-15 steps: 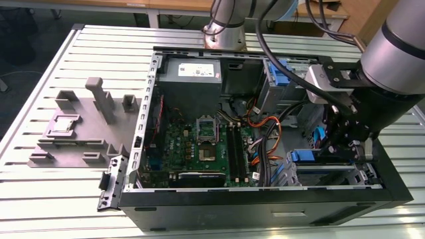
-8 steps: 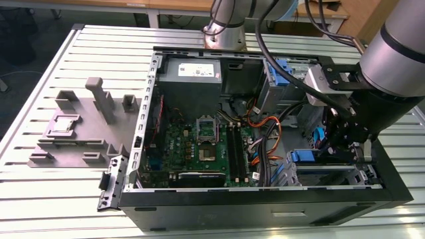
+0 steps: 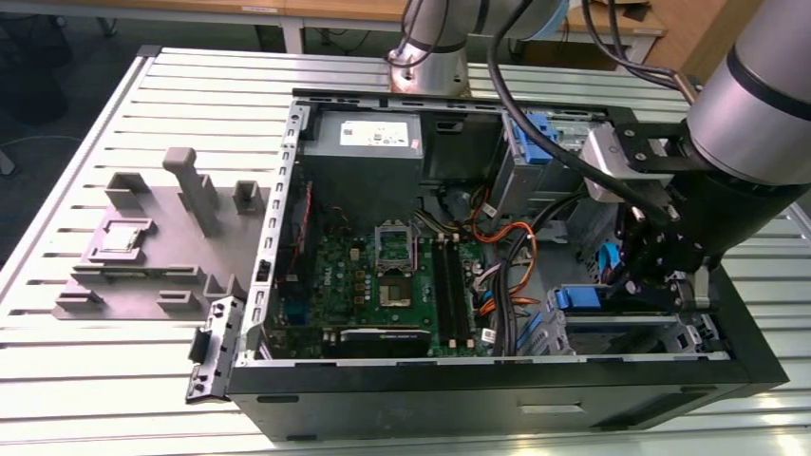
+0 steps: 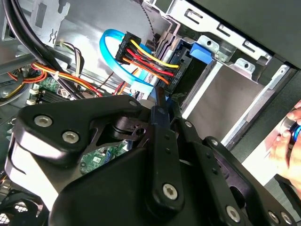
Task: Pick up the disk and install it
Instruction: 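Insert the second disk wire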
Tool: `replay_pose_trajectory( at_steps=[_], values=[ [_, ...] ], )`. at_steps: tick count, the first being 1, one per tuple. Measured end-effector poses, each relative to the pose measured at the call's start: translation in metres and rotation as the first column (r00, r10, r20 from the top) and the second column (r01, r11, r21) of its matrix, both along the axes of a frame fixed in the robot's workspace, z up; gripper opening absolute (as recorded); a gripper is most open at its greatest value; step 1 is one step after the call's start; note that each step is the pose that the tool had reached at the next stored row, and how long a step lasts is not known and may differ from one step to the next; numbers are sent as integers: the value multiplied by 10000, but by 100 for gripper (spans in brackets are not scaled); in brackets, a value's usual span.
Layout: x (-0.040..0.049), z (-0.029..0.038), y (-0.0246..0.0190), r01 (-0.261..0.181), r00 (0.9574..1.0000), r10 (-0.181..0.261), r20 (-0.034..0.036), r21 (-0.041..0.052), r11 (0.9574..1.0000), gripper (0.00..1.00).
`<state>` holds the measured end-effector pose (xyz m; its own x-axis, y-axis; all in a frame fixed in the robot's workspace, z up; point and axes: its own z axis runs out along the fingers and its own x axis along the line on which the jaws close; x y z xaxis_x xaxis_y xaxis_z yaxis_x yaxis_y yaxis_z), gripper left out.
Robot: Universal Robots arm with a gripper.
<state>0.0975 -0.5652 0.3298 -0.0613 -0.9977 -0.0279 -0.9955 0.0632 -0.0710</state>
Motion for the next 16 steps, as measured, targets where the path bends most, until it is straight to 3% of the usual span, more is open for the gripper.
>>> replay_pose_trajectory(
  at_steps=[5, 16],
  values=[
    [0, 27, 0, 3, 10000, -3, -2, 2, 10000, 16],
    [0, -11, 0, 5, 10000, -5, -2, 4, 10000, 17]
  ],
)
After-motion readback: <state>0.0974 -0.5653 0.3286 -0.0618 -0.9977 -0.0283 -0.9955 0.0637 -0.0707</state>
